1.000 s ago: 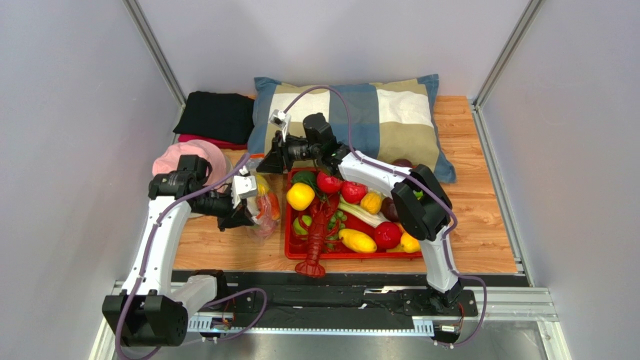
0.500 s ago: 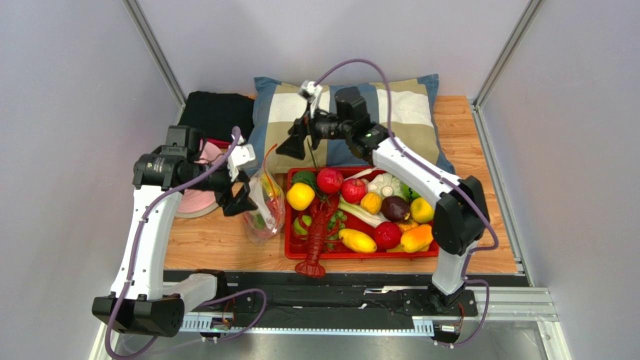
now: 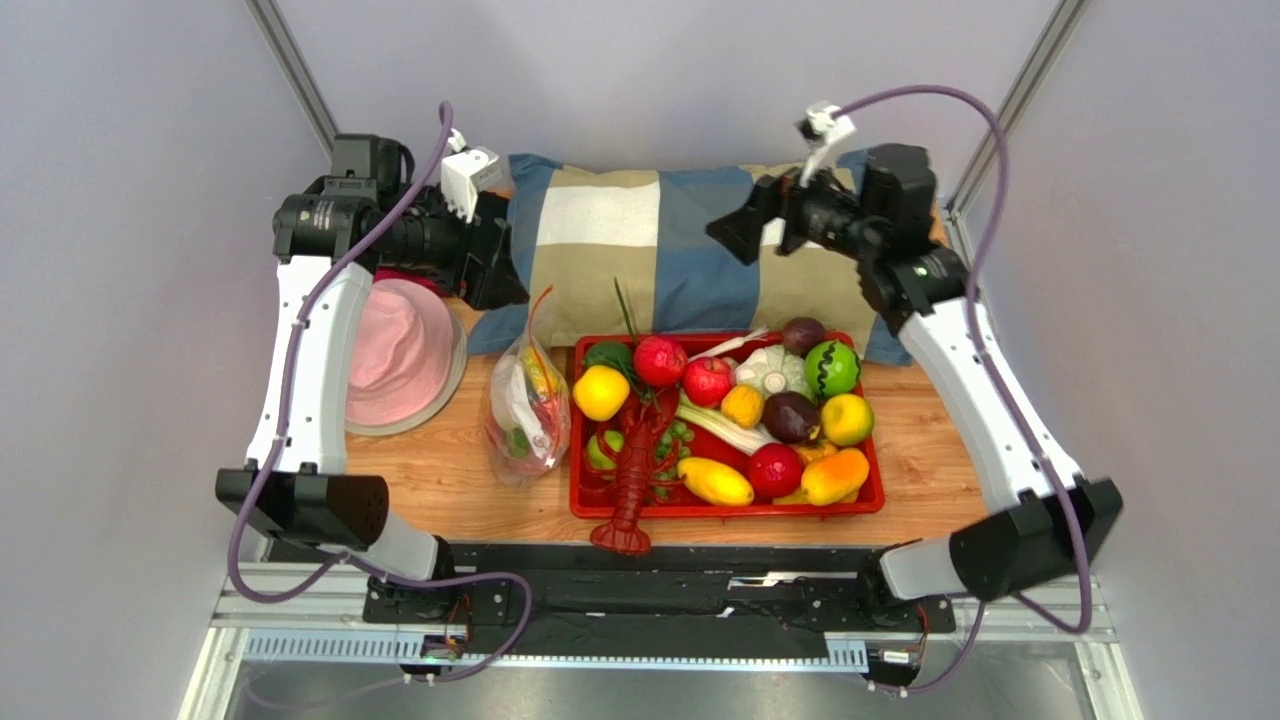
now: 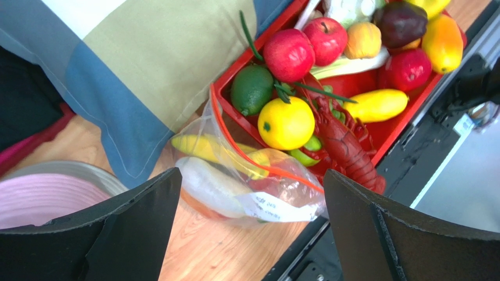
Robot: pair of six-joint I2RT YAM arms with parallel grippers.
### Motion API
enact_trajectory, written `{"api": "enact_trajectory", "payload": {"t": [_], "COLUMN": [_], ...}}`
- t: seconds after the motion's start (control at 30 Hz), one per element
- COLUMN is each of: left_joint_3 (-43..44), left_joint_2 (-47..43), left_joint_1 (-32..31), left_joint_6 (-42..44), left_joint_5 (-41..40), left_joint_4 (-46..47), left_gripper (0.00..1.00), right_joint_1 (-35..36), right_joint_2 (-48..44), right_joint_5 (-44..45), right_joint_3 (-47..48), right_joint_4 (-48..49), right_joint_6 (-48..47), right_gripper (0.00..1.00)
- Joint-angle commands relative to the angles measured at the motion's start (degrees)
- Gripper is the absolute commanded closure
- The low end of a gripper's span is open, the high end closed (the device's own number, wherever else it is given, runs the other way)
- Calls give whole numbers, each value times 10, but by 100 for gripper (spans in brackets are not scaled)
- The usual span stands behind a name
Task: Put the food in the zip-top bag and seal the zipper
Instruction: Reset both arms
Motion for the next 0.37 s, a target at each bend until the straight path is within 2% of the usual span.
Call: {"api": "enact_trajectory", "payload": {"t": [0.0, 0.2, 0.33], "left_joint_3": [-2, -65, -96], "left_joint_2": [9, 30, 24], "left_joint_1": [0, 0, 0], "left_joint_6": [-90, -113, -121], "left_joint_5": [-1, -17, -46], "left_joint_4": [66, 115, 144], "left_gripper": [1, 1, 1], "right_joint_1": [-64, -157, -171], "right_joint_2": [-111, -211, -254], "right_joint_5": [49, 63, 73], "right_joint_3": [-80, -194, -247], "right_joint_4": [-67, -91, -92], "right_joint_6": [-26, -41, -32], "right_gripper": [0, 0, 0]}}
